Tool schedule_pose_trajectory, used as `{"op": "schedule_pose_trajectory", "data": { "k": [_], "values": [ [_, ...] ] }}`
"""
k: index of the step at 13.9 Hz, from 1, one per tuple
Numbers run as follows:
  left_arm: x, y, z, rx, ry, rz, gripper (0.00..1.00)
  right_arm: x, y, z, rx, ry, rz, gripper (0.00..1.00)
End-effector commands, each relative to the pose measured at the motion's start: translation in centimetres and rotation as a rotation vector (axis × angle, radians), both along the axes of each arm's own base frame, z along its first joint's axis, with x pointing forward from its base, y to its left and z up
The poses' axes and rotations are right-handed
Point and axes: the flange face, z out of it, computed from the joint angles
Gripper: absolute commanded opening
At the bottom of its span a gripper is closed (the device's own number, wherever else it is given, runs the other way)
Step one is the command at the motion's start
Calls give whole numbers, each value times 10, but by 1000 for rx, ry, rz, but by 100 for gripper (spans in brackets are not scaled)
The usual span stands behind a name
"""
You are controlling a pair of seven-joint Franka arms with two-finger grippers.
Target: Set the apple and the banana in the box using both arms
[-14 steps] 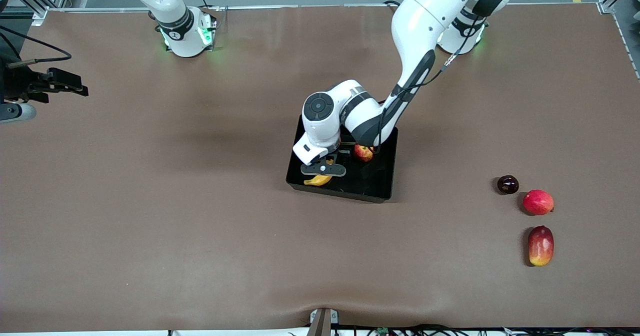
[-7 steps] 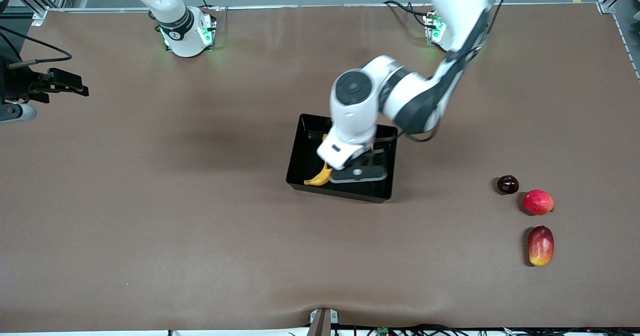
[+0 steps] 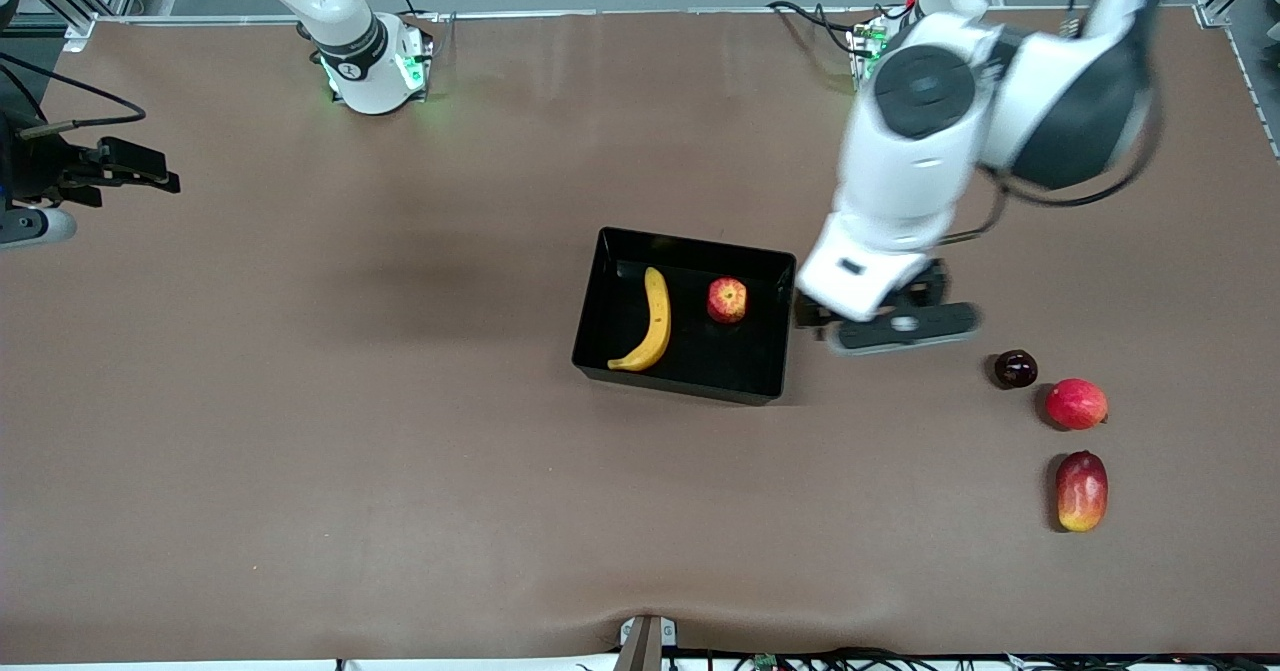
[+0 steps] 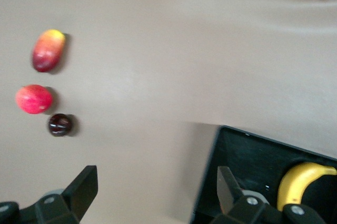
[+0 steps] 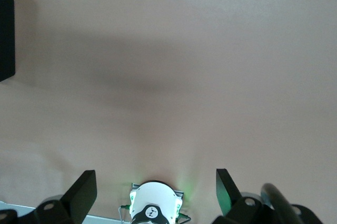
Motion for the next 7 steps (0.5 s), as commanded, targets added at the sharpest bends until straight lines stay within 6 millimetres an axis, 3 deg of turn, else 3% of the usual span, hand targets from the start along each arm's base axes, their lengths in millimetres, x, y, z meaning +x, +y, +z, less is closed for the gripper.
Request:
{"op": "schedule_pose_trajectory", "data": {
  "k": [1, 3, 7],
  "values": [
    [-13, 34, 32, -4, 8, 21, 100, -2, -5, 0, 24, 3, -14, 100],
    [-14, 67, 52, -65, 22, 70, 100, -1, -5, -2, 24, 4, -14, 100],
    [-19, 128, 78, -85, 64, -17, 100, -1, -4, -4, 26, 10, -13, 100]
  ]
}}
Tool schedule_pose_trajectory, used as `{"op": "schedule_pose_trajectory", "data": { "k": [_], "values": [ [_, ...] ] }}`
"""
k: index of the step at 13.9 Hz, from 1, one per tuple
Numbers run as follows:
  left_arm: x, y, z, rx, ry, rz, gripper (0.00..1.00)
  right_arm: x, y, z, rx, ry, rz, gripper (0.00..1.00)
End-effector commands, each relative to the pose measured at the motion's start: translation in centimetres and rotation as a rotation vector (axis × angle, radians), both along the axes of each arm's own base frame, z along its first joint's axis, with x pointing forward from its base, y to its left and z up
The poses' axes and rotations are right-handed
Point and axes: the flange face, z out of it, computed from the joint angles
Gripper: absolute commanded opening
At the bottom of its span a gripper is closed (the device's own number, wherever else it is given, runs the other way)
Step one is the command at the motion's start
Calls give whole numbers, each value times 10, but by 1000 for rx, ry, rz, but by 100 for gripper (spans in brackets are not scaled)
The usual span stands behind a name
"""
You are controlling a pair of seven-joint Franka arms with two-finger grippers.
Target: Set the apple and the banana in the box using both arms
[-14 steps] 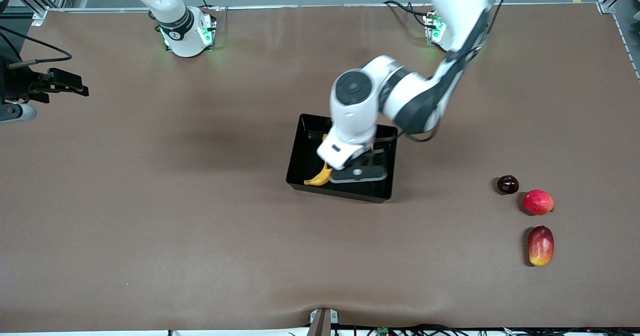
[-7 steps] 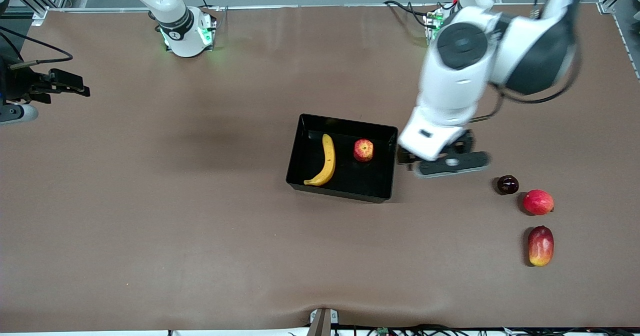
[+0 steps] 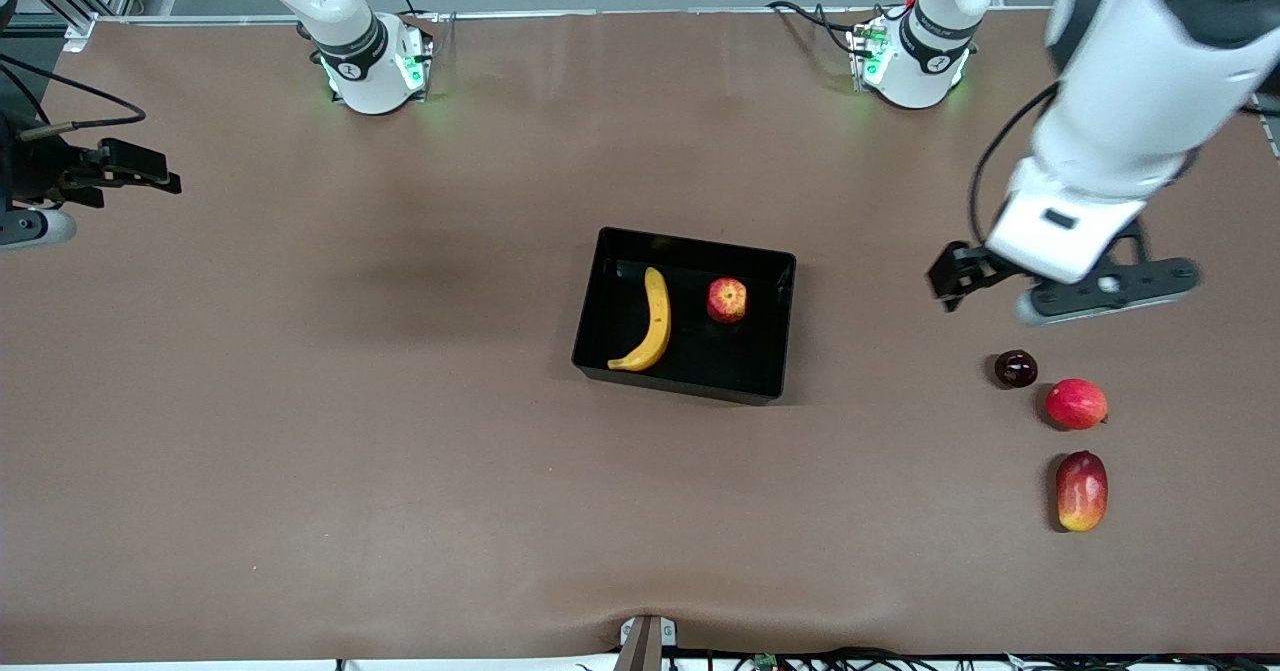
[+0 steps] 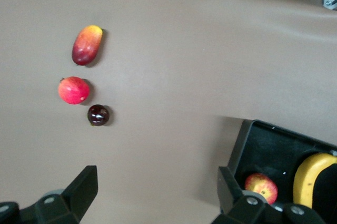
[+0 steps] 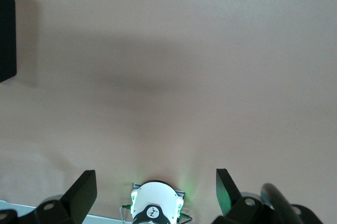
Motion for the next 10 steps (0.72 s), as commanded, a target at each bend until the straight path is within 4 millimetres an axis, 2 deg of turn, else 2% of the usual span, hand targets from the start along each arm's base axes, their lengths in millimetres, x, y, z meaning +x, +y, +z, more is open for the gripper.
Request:
{"op": "schedule_pose_trajectory", "data": {
  "k": [1, 2, 5, 10],
  "values": [
    [-19, 32, 9, -33, 39, -58, 100, -1, -4, -2, 23, 7, -12, 100],
    [-30, 45, 15, -24, 38, -69, 100, -2, -6, -2, 23, 7, -16, 100],
    [-51, 65, 21, -16, 41, -67, 100, -2, -7, -3, 23, 9, -17, 100],
    [-83, 76, 30, -41, 45, -114, 100, -3, -9, -1, 23, 10, -19, 100]
  ]
}}
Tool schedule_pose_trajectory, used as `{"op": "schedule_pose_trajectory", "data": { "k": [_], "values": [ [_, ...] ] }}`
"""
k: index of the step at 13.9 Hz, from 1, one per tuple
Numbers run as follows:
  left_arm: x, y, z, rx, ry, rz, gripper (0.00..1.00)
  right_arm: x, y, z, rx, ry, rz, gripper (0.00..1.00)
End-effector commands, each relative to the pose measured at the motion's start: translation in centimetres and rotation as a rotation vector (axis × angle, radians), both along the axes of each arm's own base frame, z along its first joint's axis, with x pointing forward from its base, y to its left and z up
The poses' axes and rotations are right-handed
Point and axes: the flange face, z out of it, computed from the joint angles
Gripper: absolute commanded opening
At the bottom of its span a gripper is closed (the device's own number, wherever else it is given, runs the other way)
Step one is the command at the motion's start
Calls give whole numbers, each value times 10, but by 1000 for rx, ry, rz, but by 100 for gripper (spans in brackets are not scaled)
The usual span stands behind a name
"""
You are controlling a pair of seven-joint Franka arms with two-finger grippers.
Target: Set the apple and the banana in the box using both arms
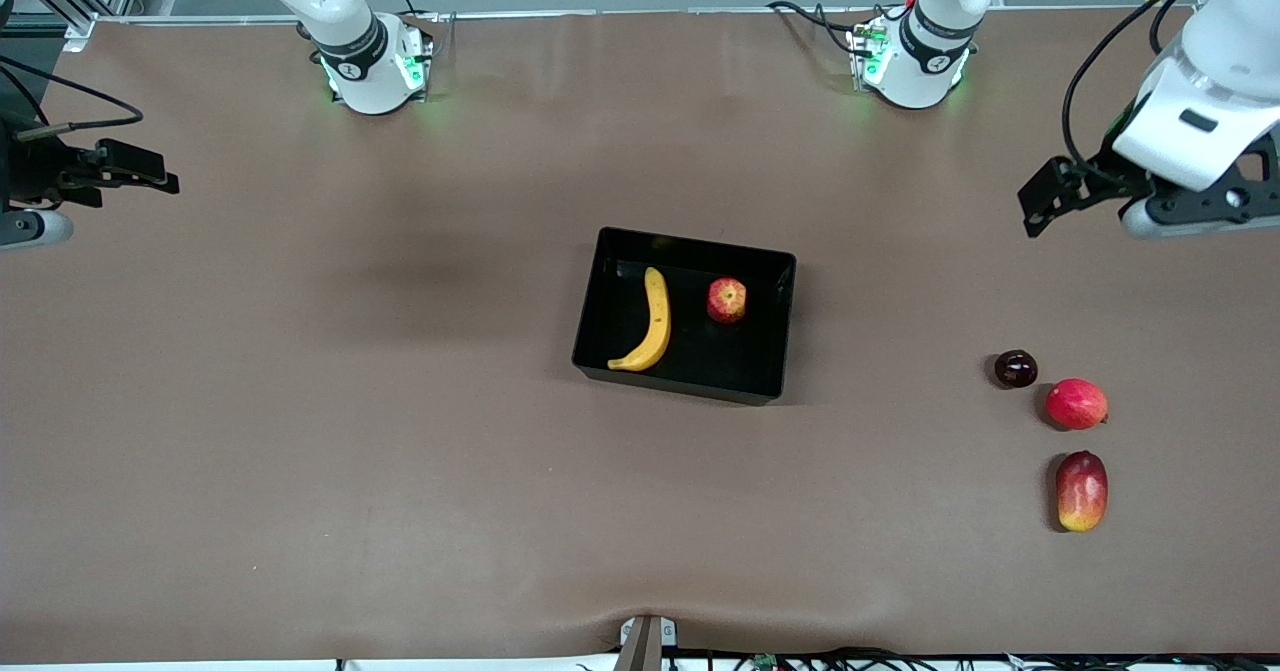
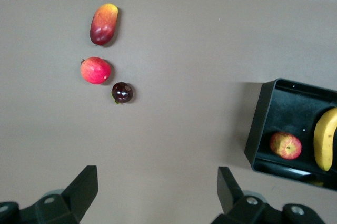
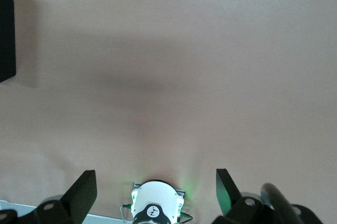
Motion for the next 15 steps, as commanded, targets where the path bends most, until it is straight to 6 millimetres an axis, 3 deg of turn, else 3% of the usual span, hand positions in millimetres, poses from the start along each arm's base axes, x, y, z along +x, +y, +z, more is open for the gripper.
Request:
{"op": "schedule_pose_trajectory", "data": {
  "k": [1, 4, 8, 15],
  "values": [
    [-23, 5, 2, -13, 7, -47, 100, -3, -5, 1, 22, 5, -13, 100],
    [-28, 23, 10, -41, 12, -92, 100, -3, -5, 0, 23, 7, -13, 100],
    [-32, 28, 17, -44, 15, -83, 100, -3, -5, -1, 23, 13, -13, 100],
    [-19, 26, 20, -34, 3, -93, 100, -3, -3, -1, 23, 13, -8, 100]
  ]
}}
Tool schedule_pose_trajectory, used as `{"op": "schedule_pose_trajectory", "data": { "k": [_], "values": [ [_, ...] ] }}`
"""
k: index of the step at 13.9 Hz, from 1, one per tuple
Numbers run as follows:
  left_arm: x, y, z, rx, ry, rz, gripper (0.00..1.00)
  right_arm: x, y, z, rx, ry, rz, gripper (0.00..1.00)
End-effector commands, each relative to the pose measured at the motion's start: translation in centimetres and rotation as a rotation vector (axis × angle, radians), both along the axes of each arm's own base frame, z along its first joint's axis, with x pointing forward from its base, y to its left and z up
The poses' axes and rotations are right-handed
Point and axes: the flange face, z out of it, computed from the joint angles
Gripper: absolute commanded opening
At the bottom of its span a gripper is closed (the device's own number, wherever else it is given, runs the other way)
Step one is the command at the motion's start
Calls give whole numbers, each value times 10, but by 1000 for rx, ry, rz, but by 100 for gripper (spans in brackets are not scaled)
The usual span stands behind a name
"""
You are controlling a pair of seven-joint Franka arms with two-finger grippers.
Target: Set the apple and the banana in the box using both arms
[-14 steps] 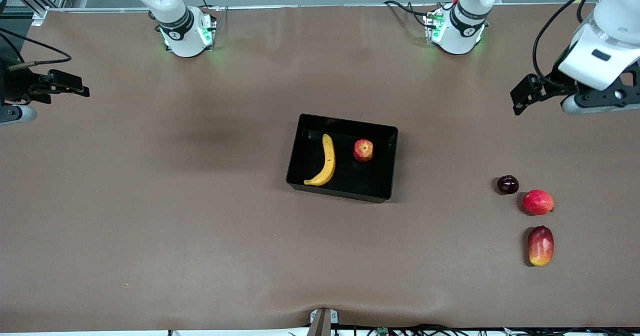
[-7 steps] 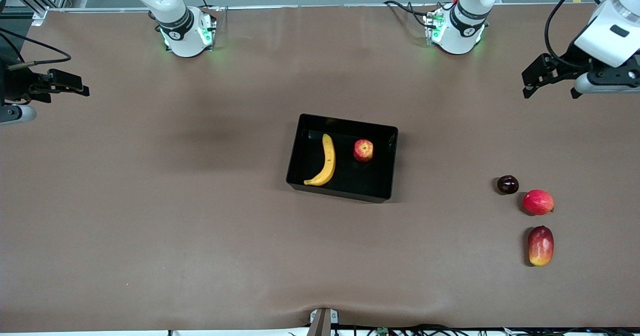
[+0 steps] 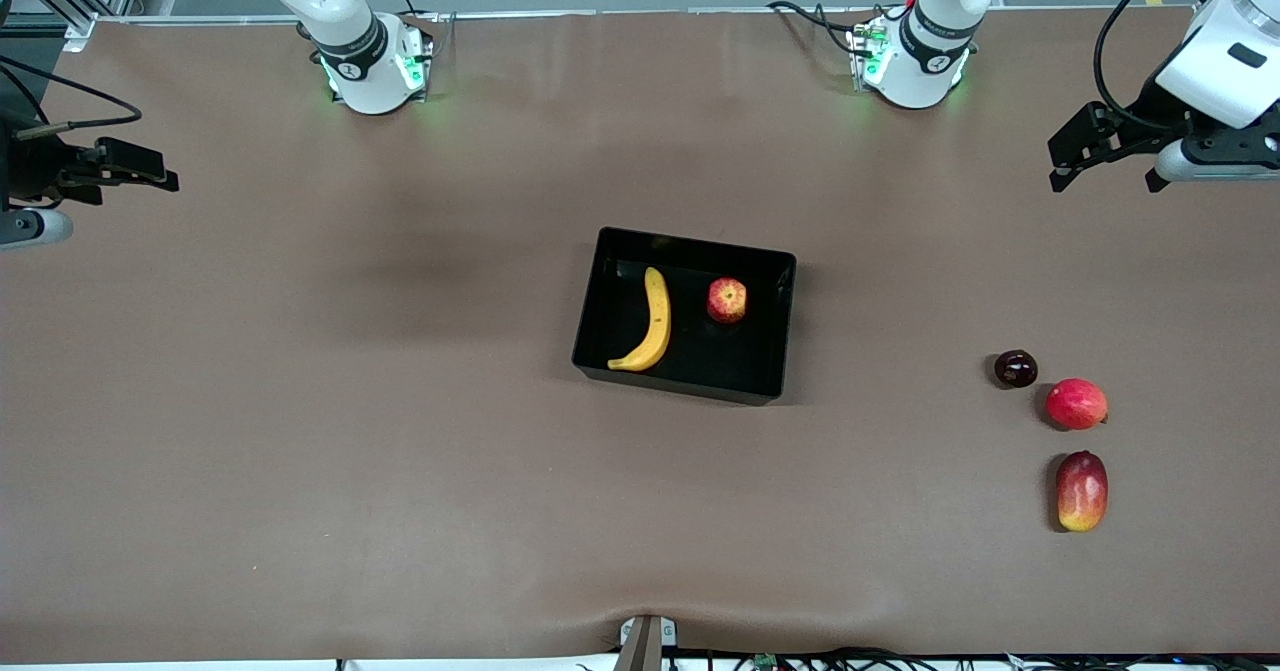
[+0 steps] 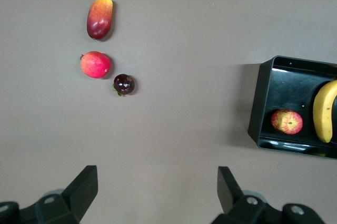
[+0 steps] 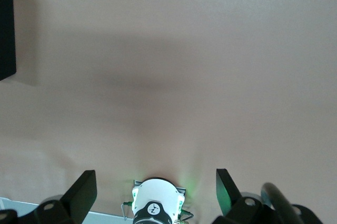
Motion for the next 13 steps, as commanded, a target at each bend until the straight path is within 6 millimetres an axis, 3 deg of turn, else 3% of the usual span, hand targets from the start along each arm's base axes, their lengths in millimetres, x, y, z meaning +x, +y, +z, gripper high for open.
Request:
{"op": "schedule_pose_trajectory", "data": {
  "k": [1, 13],
  "values": [
    [7, 0, 5, -5, -6, -19, 100, 0, -3, -2, 21, 2, -8, 100],
    [9, 1, 3, -5, 16, 29, 100, 0, -1, 0, 21, -1, -5, 100]
  ]
}}
